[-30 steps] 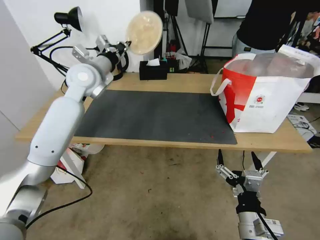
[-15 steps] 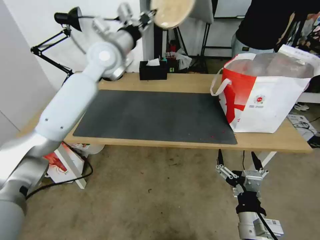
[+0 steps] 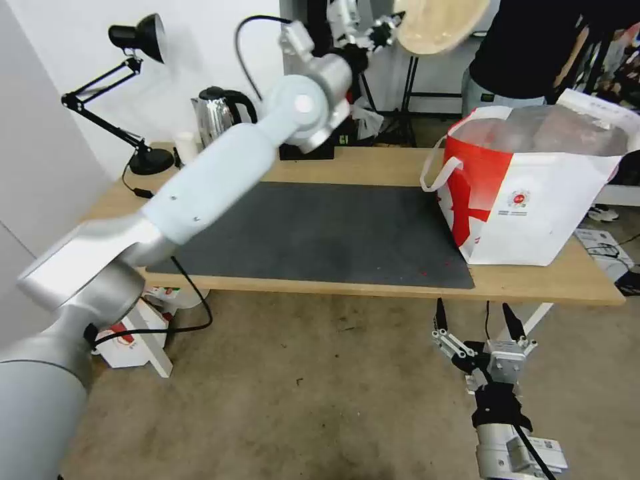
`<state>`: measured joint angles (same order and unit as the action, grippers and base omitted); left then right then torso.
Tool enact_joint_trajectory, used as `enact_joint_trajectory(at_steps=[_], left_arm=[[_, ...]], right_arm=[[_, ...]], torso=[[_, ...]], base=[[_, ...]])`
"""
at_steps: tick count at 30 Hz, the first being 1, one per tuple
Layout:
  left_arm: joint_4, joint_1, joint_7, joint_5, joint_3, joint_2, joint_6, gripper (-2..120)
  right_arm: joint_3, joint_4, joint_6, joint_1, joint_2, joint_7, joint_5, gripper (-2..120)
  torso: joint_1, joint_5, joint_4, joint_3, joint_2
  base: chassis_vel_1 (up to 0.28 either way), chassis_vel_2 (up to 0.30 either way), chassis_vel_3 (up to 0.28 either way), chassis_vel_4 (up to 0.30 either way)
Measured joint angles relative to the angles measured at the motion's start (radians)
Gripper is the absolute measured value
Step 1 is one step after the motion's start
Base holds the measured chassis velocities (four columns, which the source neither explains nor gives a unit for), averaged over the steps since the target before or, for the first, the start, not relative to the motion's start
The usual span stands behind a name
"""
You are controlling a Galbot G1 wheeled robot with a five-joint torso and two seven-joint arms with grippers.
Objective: Pick up the trash from the table and place it into the takeout bag.
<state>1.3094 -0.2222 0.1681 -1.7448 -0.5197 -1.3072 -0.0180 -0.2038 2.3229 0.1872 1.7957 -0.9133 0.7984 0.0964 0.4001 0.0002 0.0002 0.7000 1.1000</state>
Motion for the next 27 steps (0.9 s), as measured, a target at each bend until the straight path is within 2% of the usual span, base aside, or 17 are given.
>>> enact_joint_trajectory(at_steps=[2,8,12,20,27], left_arm=[[-0.041,-0.017,-0.005,0.005,-0.039,-0.033,-0.006,0],[-0.097,-0.035,-0.012,0.020,-0.081,-0.081,-0.014,0],[-0.148,-0.043,-0.039,0.032,-0.120,-0.138,-0.022,0],[-0.203,-0.036,-0.056,0.054,-0.149,-0.215,-0.029,0],[-0.237,-0.034,-0.073,0.062,-0.159,-0.249,-0.032,0]], right_arm=[[0.000,0.000,0.000,0.000,0.000,0.000,0.000,100],[0.000,0.000,0.000,0.000,0.000,0.000,0.000,100],[0.000,0.000,0.000,0.000,0.000,0.000,0.000,100],[0.000,0.000,0.000,0.000,0.000,0.000,0.000,100],[0.000,0.000,0.000,0.000,0.000,0.000,0.000,100]], torso=[[0.000,-0.0002,-0.0002,0.000,0.000],[0.000,0.0000,-0.0002,0.000,0.000],[0.000,0.0000,-0.0002,0.000,0.000],[0.000,-0.0001,-0.0004,0.000,0.000],[0.000,-0.0002,-0.0002,0.000,0.000]], base=[[0.000,0.000,0.000,0.000],[0.000,0.000,0.000,0.000],[0.000,0.000,0.000,0.000],[0.000,0.000,0.000,0.000],[0.000,0.000,0.000,0.000]])
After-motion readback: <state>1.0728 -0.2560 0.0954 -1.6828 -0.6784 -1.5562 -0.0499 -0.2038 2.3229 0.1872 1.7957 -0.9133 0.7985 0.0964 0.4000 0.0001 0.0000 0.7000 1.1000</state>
